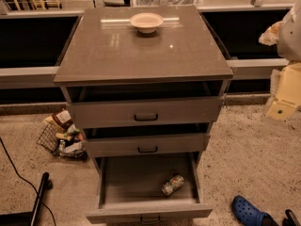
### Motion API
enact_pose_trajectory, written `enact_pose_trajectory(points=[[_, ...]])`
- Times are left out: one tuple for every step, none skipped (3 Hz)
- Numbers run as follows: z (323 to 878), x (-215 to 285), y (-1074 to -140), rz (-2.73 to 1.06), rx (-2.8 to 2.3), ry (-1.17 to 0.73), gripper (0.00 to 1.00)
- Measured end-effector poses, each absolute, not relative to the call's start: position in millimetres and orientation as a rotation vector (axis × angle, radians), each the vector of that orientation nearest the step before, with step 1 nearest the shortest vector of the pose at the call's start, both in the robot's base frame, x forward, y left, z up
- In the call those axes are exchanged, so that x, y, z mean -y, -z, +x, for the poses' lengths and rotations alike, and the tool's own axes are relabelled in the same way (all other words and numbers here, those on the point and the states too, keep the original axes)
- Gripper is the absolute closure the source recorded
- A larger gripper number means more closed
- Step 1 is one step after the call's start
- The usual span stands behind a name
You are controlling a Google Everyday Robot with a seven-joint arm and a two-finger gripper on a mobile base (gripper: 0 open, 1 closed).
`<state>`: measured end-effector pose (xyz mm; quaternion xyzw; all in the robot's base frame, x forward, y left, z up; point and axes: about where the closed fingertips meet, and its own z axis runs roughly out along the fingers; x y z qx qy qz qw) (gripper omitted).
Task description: Pick 7up can from bottom drawer and place on counter
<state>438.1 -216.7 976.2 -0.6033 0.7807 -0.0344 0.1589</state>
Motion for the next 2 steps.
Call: enact_pose_trajectory(points=[[438.2,216.6,-976.0,-1.725,-2.232,0.098,0.0],[446.6,210.4,-952.4,-1.77,-2.198,0.055,0.0]])
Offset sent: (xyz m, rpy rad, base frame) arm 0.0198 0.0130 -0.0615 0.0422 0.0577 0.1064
